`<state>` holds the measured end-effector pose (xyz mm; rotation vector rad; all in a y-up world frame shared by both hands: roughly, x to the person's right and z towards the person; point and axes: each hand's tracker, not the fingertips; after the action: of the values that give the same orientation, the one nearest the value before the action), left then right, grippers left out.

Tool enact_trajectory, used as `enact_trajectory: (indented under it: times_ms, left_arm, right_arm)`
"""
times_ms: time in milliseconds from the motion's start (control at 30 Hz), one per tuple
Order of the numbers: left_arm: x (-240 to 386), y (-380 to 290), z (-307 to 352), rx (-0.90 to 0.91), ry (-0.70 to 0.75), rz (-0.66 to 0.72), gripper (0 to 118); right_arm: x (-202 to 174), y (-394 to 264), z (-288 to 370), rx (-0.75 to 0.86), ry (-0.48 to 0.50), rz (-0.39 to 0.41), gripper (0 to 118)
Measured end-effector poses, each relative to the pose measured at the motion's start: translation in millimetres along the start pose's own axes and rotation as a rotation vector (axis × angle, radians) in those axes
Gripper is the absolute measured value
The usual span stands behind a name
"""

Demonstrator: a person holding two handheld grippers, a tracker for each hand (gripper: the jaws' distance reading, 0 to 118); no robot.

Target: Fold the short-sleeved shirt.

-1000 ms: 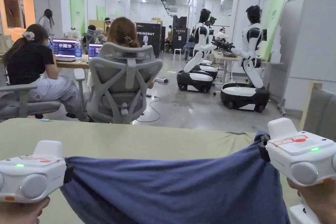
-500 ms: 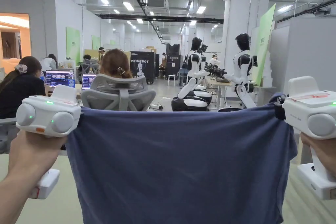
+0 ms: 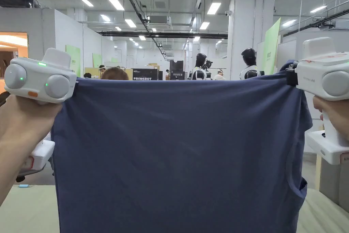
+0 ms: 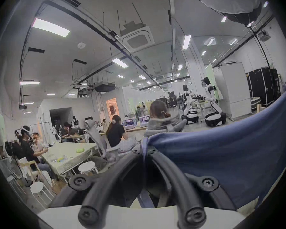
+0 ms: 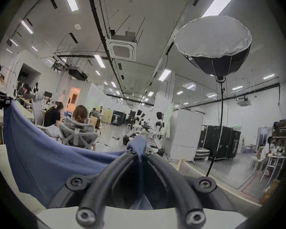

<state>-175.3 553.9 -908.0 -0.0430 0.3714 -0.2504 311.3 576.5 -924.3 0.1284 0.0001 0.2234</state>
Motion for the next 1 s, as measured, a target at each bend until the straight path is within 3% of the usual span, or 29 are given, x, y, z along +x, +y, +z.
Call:
enact_trajectory:
  times_ms: [267, 533, 833, 1000]
  left_arm:
    - [12.2, -41.9, -23.5, -0.058, -0.016, -0.025, 0]
    - [38.5, -151.3, -8.4, -0.189, -0.082, -0.020, 0]
    - [21.7, -193.4, 94.1, -0.236, -0.165, 0.008, 0]
    - [12.8, -264.1, 168.8, -0.303, -0.236, -0.048, 0]
  right_arm:
    - [-6.7, -38.1, -7.5, -0.040, 0.012, 0.013, 2]
    - [-9.8, -135.5, 25.0, -0.136, 0.027, -0.083, 2]
    - [-1.1, -183.0, 125.6, -0.221, 0.050, -0.116, 2]
    - [-3.9, -249.2, 197.4, -0.347, 0.104, -0.112, 2]
